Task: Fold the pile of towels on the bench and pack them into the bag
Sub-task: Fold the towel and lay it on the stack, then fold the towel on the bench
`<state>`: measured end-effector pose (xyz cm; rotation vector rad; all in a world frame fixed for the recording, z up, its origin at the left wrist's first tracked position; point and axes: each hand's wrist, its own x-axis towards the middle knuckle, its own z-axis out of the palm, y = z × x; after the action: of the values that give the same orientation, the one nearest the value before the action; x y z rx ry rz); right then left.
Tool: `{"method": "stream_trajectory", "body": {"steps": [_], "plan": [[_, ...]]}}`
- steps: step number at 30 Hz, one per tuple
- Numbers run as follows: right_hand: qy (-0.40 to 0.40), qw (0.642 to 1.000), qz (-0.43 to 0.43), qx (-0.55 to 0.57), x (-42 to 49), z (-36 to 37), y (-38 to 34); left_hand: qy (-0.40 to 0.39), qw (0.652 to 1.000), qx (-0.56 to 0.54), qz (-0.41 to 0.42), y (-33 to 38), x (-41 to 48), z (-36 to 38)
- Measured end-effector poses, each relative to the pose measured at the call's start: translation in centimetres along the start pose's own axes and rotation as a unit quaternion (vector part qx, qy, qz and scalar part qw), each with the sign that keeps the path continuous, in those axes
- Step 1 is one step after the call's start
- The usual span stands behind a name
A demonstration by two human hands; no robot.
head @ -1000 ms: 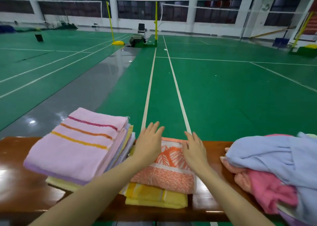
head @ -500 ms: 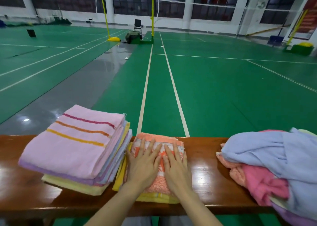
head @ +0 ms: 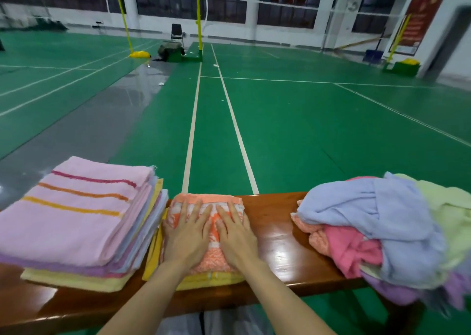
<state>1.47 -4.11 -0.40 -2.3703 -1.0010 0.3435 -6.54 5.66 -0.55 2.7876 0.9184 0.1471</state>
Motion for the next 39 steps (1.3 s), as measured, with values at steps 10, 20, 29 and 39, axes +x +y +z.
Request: {"method": "stream_trajectory", "body": {"steps": [10,20,29,39], "plan": [[-0.001,1.0,-0.005,0.024,-0.3,0.1,0.3,0.004,1.0,-0.024,0.003,-0.3,-0.1,0.2],[-0.024,0.999,-0.022,0.038,0.8,-5.2,1.4,0.065,0.996,-0.062,-0.028,3.4,0.9,-2.5],[0.262,0.955,0.001,0.14,-1.8,-20.1,9.1,0.049,0.957,-0.21,0.194,20.8,4.9,-2.7],[0.309,0.934,0.179,0.019,-6.3,-23.5,19.2,-0.035,0.955,-0.224,0.193,27.2,5.8,0.8]]}}
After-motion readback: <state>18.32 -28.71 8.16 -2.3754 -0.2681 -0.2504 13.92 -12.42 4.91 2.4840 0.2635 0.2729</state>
